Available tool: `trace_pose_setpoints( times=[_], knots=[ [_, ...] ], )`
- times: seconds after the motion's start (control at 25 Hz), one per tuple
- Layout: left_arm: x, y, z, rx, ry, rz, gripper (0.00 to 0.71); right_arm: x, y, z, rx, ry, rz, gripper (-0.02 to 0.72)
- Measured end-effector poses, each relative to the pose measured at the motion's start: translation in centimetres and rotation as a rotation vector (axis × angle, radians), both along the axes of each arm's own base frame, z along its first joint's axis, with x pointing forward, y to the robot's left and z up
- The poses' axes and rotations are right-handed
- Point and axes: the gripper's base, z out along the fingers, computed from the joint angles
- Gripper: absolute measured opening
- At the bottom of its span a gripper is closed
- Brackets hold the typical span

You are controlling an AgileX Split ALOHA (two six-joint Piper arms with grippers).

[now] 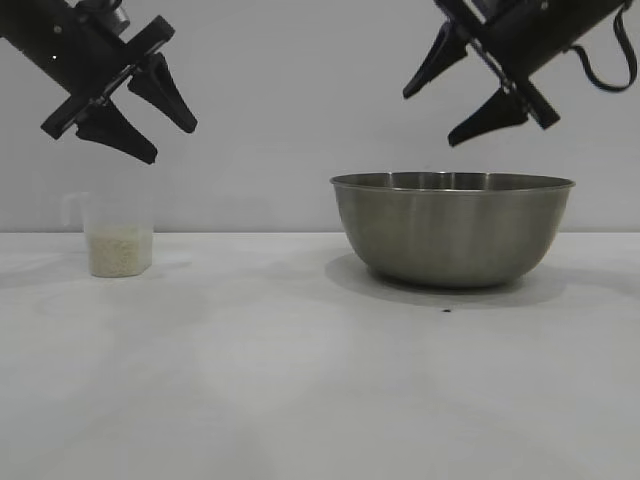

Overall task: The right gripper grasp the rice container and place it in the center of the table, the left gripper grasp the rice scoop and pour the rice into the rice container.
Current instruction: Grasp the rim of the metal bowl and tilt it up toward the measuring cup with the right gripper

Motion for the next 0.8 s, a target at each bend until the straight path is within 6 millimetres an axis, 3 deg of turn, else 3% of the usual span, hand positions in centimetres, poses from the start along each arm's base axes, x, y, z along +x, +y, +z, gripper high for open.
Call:
trace_pose_setpoints(
  times=[0.2, 0.52, 0.8],
  knots=[
    [0.0, 0.2, 3.4, 0.044, -0.06, -0.021, 0.385, -0.3, -1.6, 2.3, -0.113, 0.036, 0.012, 0.475],
    [-1.0, 0.7, 7.5, 0.12, -0.102, -0.018, 0.385, -1.1, -4.7, 1.4, -0.292, 0.2, -0.019, 0.475],
    [-1.4, 0.6, 8.5, 0.11, -0.107, -0.01, 0.385, -1.3, -6.0, 0.8, -0.419, 0.25, -0.069, 0.475]
  ],
)
